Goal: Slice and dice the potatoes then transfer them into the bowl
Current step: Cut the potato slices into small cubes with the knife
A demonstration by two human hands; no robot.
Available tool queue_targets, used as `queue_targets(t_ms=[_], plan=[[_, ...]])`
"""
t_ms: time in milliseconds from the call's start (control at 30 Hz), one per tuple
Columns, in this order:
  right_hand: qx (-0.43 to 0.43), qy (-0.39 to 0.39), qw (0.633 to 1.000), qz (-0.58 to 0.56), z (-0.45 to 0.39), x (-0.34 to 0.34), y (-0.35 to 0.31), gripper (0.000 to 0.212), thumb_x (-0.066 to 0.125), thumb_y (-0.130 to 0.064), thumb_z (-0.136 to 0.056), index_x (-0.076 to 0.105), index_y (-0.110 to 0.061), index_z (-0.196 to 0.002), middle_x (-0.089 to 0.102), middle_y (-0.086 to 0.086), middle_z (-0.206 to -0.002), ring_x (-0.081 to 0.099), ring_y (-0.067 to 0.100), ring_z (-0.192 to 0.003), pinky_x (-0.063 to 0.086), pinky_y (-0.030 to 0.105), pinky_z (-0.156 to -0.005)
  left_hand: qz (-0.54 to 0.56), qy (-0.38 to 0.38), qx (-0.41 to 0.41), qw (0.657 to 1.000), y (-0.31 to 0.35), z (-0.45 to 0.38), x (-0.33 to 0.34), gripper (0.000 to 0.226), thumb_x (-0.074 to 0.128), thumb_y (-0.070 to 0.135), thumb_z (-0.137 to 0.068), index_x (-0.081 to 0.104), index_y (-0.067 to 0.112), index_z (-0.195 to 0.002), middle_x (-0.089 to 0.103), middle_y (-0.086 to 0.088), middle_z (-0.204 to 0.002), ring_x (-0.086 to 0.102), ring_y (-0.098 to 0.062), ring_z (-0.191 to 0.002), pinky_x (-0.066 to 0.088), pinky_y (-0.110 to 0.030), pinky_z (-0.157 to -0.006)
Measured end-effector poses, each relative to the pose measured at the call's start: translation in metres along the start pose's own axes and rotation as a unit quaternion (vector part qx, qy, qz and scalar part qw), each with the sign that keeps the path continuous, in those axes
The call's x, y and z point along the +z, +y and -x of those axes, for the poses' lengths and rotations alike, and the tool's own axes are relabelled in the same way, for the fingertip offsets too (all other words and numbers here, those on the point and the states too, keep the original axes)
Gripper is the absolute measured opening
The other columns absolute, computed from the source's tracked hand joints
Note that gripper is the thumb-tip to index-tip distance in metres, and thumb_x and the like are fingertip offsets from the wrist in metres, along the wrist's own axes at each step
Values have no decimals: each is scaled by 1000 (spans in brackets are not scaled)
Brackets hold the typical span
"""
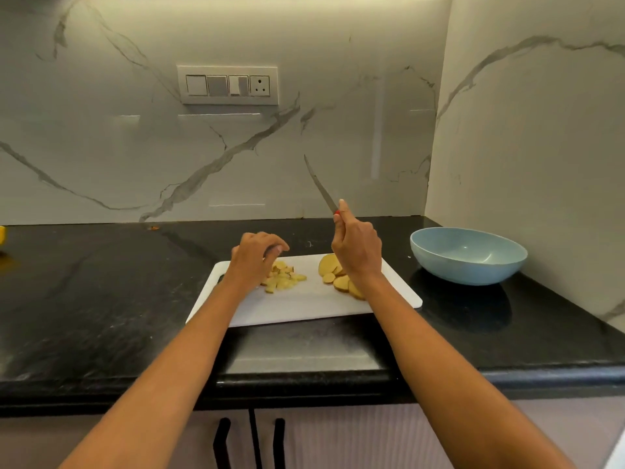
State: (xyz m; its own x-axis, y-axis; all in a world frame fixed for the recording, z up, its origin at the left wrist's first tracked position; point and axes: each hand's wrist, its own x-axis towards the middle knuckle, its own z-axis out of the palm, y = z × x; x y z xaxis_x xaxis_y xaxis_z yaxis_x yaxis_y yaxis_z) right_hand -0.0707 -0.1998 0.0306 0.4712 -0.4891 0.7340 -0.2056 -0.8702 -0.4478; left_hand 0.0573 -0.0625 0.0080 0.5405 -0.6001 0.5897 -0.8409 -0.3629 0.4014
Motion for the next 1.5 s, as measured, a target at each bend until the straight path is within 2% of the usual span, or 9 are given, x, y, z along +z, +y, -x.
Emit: queue_targets(t_ms=[100,400,600,800,967,1067,1167,1367,1500], plan=[[0,-1,1000,1,1,-1,2,43,33,-25,-102,38,-7,-141,66,10,-76,53,15,-57,41,22,-50,60,-66,26,996,9,11,4,11,58,58,-72,65,50,-73,63,20,-97,53,-16,-107,41,-47,-94],[-4,8,1000,-6,-3,2,6,44,34,-26,-102,38,-9,-142,67,8,-81,56,13,-62,42,18,-52,-126,-65,18,990,16,0,11,13,60,32,-88,69,24,-93,57,9,-120,36,-16,-123,16,-51,-108],[7,28,999,-24,-8,3,7,42,36,-25,-102,42,-7,-140,67,10,-79,62,20,-65,54,35,-62,8,-93,-13,996,-5,-1,-15,36,63,26,-86,63,58,-72,60,14,-113,52,-21,-114,38,-57,-96],[11,40,998,-36,-6,0,6,41,37,-25,-102,44,-7,-138,68,9,-80,59,17,-63,54,33,-61,139,-272,-80,949,5,24,-45,20,79,20,-69,73,30,-86,39,15,-136,26,-9,-129,15,-44,-113],[23,40,998,-43,-5,-5,6,42,36,-25,-102,42,-8,-139,68,9,-83,60,16,-66,52,27,-61,61,-142,-69,986,4,20,-29,16,75,19,-75,73,30,-86,47,11,-136,30,-15,-133,-4,-66,-107],[23,40,998,-52,-6,-5,5,42,37,-25,-101,43,-8,-139,69,8,-85,62,16,-68,53,27,-63,118,-87,-65,987,8,16,-23,20,64,7,-84,72,22,-95,57,-1,-127,48,-21,-123,30,-50,-109],[24,38,997,-55,-6,-4,4,42,36,-25,-102,42,-8,-139,69,8,-85,62,16,-68,54,28,-63,76,3,-79,994,20,11,-14,24,54,5,-91,70,17,-102,68,-3,-108,60,-20,-107,45,-42,-98],[19,39,997,-59,-7,-5,5,42,36,-25,-102,42,-8,-140,68,7,-84,57,12,-65,45,19,-56,-136,49,-71,987,32,7,-2,22,53,25,-93,66,24,-111,67,1,-110,53,-19,-108,27,-37,-91],[23,41,997,-68,-7,-4,4,41,36,-25,-102,43,-8,-139,68,7,-84,60,15,-66,50,25,-59,-64,37,-106,992,27,7,-4,21,55,16,-91,68,20,-107,63,-2,-117,46,-27,-119,32,-45,-96]])
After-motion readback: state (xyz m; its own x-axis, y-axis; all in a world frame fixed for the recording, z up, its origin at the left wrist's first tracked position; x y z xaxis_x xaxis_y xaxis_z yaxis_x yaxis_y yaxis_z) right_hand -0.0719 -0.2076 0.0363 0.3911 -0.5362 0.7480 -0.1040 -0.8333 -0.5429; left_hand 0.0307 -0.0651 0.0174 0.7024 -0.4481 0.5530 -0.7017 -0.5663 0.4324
